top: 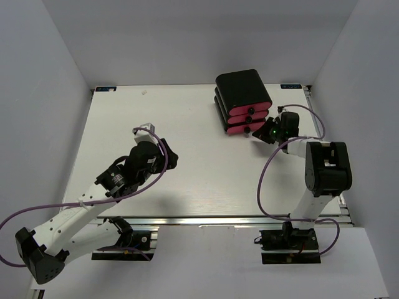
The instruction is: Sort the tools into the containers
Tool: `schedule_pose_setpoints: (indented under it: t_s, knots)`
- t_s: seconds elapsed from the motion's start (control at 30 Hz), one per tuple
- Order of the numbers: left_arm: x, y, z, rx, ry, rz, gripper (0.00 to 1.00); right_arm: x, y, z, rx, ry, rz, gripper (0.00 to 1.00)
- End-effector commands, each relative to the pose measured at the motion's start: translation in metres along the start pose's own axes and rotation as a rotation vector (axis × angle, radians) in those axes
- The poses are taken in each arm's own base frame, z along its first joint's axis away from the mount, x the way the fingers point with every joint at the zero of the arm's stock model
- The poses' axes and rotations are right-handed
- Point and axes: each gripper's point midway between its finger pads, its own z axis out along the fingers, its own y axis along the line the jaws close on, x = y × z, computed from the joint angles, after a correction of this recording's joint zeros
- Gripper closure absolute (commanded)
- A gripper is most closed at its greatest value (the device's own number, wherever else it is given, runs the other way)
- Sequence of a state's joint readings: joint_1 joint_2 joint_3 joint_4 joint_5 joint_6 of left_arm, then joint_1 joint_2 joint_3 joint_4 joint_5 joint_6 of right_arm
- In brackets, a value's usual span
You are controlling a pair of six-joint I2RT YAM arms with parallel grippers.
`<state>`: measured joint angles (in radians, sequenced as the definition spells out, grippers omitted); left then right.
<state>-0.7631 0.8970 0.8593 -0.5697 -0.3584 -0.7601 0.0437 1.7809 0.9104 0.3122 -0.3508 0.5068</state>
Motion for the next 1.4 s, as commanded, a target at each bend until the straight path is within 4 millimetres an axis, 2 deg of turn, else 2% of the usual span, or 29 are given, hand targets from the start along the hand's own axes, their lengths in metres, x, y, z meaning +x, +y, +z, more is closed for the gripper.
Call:
schedule_pose_setpoints:
  t_s: [0.0, 0.07, 0.37, 0.57, 0.77, 0.8, 0.97, 1.03, 1.1, 1.13, 1.17, 1.23, 1.27, 1.33, 1.37]
  knots:
    - [-0.008, -0.003, -0.004, 0.006, -0.029, -0.012, 0.32, -0.013, -0.003, -0.004, 0.024, -0.05, 0.065, 0.88]
    - [-0.007, -0.002, -0.003, 0.002, -0.022, -0.006, 0.32, -0.01, -0.014, 0.006, 0.061, -0.036, 0.079, 0.89]
    - [-0.007, 0.0, -0.003, -0.033, -0.006, -0.008, 0.31, -0.032, -0.026, 0.042, 0.09, -0.056, 0.139, 0.87]
    - [0.001, 0.003, 0.002, -0.04, 0.014, -0.017, 0.31, -0.042, -0.014, 0.054, 0.008, -0.09, 0.183, 0.81]
    - [0.005, 0.004, 0.003, -0.05, 0.033, -0.006, 0.32, -0.039, 0.002, 0.055, -0.104, -0.094, 0.267, 0.76]
    - [0.005, 0.005, 0.003, -0.05, 0.033, -0.006, 0.32, -0.044, 0.006, 0.055, -0.122, -0.108, 0.263, 0.76]
    - [0.008, 0.008, 0.001, -0.052, 0.03, -0.021, 0.32, -0.048, 0.014, 0.055, -0.165, -0.117, 0.258, 0.73]
    - [0.009, 0.009, 0.0, -0.05, 0.03, -0.024, 0.32, -0.044, 0.009, 0.055, -0.13, -0.089, 0.245, 0.73]
    - [0.008, 0.009, -0.001, -0.049, 0.029, -0.025, 0.32, -0.045, 0.008, 0.049, -0.109, -0.084, 0.224, 0.74]
    - [0.007, 0.009, -0.002, -0.05, 0.026, -0.026, 0.32, -0.039, -0.001, 0.044, -0.078, -0.056, 0.235, 0.74]
    - [0.006, 0.009, -0.003, -0.046, 0.022, -0.028, 0.32, -0.035, 0.003, 0.035, -0.075, -0.039, 0.201, 0.74]
    - [0.004, 0.009, -0.004, -0.042, 0.014, -0.032, 0.32, -0.027, -0.015, 0.015, -0.032, 0.014, 0.197, 0.73]
    - [0.002, 0.008, -0.007, -0.03, 0.004, -0.035, 0.31, -0.029, -0.007, 0.0, -0.064, 0.029, 0.092, 0.72]
    - [0.001, 0.006, -0.007, -0.015, -0.007, -0.039, 0.3, -0.022, 0.001, -0.02, -0.1, 0.081, -0.037, 0.57]
    - [0.0, 0.005, -0.009, 0.0, -0.013, -0.037, 0.3, -0.013, 0.016, -0.041, -0.139, 0.14, -0.107, 0.5]
